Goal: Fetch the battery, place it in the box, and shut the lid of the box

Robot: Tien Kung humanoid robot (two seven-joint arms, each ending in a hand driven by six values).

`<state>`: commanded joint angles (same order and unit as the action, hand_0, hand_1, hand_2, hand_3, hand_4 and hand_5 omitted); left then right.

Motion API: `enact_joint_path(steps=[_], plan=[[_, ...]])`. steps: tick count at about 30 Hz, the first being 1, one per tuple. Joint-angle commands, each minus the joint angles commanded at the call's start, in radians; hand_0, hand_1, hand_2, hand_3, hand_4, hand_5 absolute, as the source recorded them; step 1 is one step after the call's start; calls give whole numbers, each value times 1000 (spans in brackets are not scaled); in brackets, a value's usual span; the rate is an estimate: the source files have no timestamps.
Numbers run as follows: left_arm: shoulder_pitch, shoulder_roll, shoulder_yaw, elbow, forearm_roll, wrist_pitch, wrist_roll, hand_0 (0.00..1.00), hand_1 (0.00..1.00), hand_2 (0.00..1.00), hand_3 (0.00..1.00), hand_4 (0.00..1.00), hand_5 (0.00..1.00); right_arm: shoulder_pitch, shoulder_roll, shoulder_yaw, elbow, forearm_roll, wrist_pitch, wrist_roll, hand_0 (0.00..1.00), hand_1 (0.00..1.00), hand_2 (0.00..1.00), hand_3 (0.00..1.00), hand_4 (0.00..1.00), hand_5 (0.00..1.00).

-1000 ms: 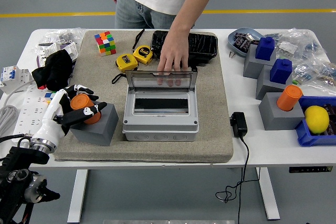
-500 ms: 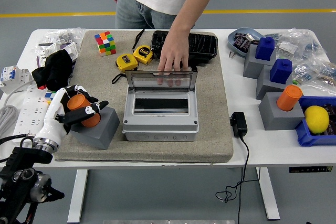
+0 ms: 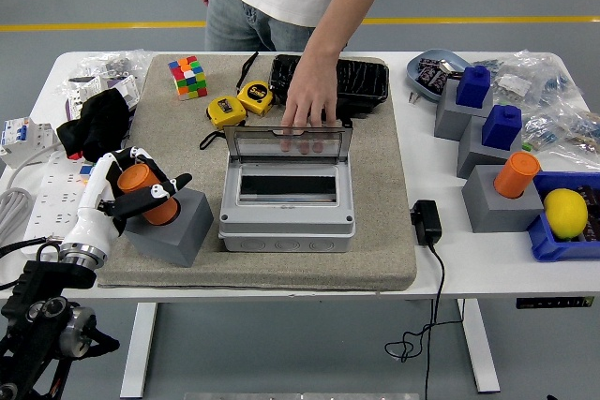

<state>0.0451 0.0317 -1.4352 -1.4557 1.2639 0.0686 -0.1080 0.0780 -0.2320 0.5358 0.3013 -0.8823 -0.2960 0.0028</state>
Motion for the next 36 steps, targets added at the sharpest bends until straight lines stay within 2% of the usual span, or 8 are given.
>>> enact_joint_path(steps=[11, 12, 17, 22, 24, 29, 30, 36], plan=[[-22, 8, 1, -13, -18, 44, -14, 164, 263, 175, 154, 998, 2, 0, 1, 0, -1, 0, 1, 0, 812, 798, 765, 783, 998, 998], [-22, 8, 1, -14, -19, 47, -15, 146, 210, 145, 134, 998, 2, 0, 1, 0, 0, 0, 1, 0, 812, 798, 765, 783, 998, 998], [-35, 19, 18, -54, -10, 111, -28, 146, 210, 145, 134, 998, 2, 1, 2, -1, -1, 1, 2, 0, 812, 798, 765, 783, 998, 998], [-47, 35, 46, -105, 29, 169, -33, 106, 141, 100, 106, 998, 2, 2, 1, -1, -1, 1, 3, 1, 812, 798, 765, 783, 998, 998], [-50, 44, 66, -130, 62, 190, -34, 78, 83, 65, 72, 998, 2, 2, 1, 0, -1, 0, 3, 1, 813, 798, 765, 783, 998, 998], [-56, 75, 133, -200, 213, 256, -29, 78, 83, 65, 72, 998, 2, 1, 0, -1, -2, 1, 3, 0, 813, 798, 765, 783, 998, 998], [-57, 84, 149, -215, 249, 269, -28, 53, 27, 37, 30, 998, 102, 1, 0, -1, -2, 1, 3, 0, 813, 798, 765, 783, 998, 998], [-75, 134, 263, -299, 423, 306, 0, 49, 12, 27, 21, 987, 141, 6, -4, 2, -3, 0, 3, 0, 812, 798, 765, 783, 998, 998]])
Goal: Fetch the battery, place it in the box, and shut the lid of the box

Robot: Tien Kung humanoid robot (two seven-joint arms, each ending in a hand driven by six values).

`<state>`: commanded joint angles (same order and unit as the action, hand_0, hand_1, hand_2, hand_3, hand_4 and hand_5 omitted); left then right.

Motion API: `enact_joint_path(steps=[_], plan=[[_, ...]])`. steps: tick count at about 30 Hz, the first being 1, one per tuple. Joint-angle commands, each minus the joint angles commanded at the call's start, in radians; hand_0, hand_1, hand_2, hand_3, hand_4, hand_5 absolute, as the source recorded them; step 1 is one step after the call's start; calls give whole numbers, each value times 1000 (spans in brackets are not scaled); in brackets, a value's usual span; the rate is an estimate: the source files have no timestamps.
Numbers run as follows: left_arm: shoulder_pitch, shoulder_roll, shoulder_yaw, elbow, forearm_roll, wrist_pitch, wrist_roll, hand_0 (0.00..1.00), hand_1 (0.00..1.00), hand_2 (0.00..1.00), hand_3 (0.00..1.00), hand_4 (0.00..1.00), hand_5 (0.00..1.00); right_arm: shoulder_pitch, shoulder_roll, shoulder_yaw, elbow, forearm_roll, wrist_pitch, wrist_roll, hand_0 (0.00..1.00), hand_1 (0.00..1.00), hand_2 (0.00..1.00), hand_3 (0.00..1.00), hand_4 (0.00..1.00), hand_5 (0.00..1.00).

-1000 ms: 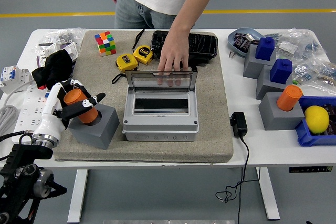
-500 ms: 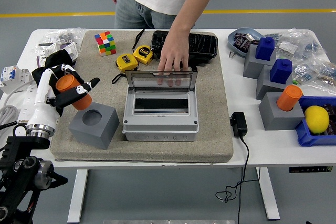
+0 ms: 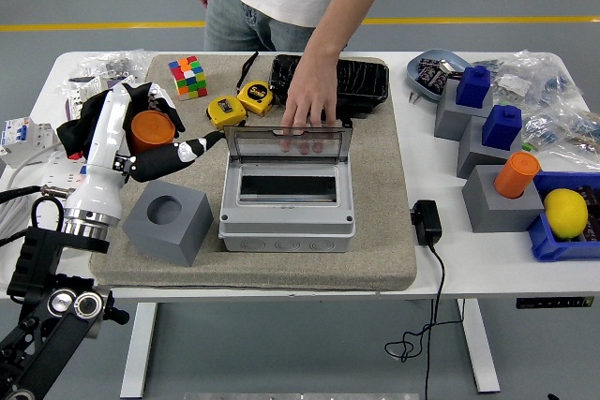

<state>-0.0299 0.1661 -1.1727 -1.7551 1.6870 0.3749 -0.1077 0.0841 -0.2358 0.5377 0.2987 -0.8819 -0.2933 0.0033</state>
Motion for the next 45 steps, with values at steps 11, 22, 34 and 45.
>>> enact_joint_path(steps=[11, 22, 34, 45], plan=[[-55, 53, 222, -24, 271, 16, 47, 48, 4, 20, 14, 982, 168, 5, -3, 3, -1, 0, 1, 0, 812, 798, 765, 783, 998, 998], [-151, 70, 400, 20, 302, 24, 47, 47, 2, 14, 7, 975, 216, 10, -8, -4, -3, 3, 1, -1, 812, 798, 765, 783, 998, 998], [-245, 59, 465, 150, 311, 56, 14, 51, 2, 12, 6, 971, 239, 15, -9, -11, -3, 4, 2, -3, 812, 799, 765, 783, 998, 998], [-328, 34, 518, 282, 248, 81, -18, 52, 2, 11, 3, 964, 267, 18, -9, -19, -3, 7, 4, -2, 812, 799, 766, 783, 998, 998]])
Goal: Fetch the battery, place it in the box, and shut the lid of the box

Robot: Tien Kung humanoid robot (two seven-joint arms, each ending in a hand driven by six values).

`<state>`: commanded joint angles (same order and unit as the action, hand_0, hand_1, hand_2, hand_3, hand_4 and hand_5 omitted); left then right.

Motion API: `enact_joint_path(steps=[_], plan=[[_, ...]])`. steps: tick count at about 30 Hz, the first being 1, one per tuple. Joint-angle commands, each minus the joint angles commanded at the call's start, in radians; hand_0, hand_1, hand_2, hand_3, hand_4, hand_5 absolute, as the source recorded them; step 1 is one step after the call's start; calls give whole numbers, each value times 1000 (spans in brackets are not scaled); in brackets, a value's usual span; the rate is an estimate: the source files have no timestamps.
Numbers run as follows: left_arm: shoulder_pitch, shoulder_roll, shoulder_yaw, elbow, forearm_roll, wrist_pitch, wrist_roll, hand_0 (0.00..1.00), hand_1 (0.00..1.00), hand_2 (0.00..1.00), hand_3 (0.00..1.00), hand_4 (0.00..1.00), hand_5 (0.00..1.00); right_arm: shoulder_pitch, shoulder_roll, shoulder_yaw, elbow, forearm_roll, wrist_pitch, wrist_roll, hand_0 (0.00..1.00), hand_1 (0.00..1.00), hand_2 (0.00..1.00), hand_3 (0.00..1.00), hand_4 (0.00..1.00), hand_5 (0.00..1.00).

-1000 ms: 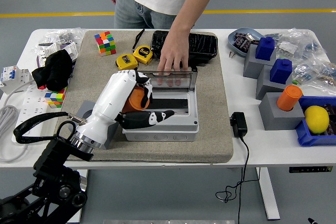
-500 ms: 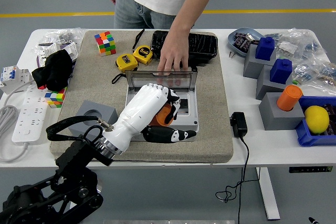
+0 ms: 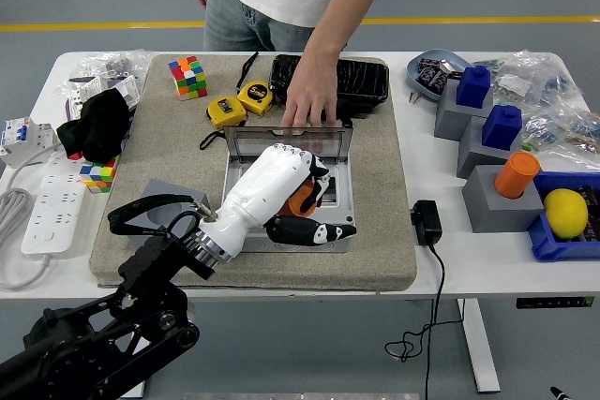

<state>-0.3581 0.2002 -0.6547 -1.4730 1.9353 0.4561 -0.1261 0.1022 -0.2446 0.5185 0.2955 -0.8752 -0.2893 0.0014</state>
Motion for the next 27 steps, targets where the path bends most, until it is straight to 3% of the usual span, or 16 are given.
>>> enact_joint_path(steps=[10, 27], plan=[[-63, -20, 27, 127, -37, 21, -28, 56, 2, 11, 2, 958, 294, 1, 0, -7, 0, 2, 0, 0, 814, 800, 766, 783, 998, 998], [-140, -70, 0, 277, -53, 33, -43, 56, 2, 11, 2, 951, 313, 6, -1, -14, 0, 4, 0, -1, 813, 800, 766, 783, 998, 998]])
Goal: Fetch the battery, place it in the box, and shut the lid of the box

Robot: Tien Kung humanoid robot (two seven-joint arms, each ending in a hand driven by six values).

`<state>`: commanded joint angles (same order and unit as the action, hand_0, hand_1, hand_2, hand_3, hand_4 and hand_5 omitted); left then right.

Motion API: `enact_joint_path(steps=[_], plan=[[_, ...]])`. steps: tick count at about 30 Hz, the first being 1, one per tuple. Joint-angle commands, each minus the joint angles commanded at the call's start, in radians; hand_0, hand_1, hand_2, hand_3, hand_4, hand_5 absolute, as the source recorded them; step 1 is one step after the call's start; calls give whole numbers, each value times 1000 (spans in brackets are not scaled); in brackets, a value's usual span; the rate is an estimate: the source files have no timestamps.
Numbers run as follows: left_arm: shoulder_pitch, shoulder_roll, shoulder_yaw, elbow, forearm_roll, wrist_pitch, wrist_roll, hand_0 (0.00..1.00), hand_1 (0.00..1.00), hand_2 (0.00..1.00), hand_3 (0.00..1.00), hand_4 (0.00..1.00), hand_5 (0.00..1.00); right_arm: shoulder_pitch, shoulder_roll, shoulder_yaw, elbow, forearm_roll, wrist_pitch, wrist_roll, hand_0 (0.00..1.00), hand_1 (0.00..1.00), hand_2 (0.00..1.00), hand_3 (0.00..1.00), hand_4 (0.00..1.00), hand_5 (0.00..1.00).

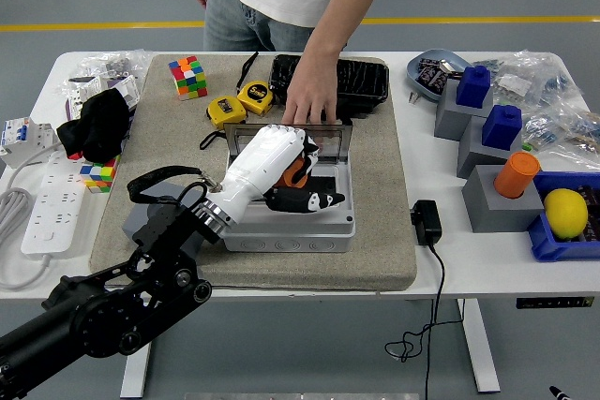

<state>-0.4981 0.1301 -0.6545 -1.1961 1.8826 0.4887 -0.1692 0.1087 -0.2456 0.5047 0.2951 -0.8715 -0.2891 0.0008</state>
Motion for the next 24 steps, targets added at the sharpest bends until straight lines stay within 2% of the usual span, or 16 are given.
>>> enact_joint_path(steps=[6, 13, 24], plan=[[-9, -20, 2, 30, 4, 0, 0, 56, 2, 11, 2, 948, 326, 4, -1, -2, 0, 1, 0, 0, 813, 800, 766, 783, 998, 998], [-13, -38, 8, 38, -7, 3, -2, 56, 2, 11, 2, 942, 337, 2, 0, -4, 0, 1, 1, -2, 813, 800, 766, 783, 998, 998], [-5, -35, 14, 42, 16, 4, -2, 59, 3, 13, 7, 943, 342, 2, -1, -2, 0, 0, 1, -3, 812, 800, 766, 783, 998, 998]])
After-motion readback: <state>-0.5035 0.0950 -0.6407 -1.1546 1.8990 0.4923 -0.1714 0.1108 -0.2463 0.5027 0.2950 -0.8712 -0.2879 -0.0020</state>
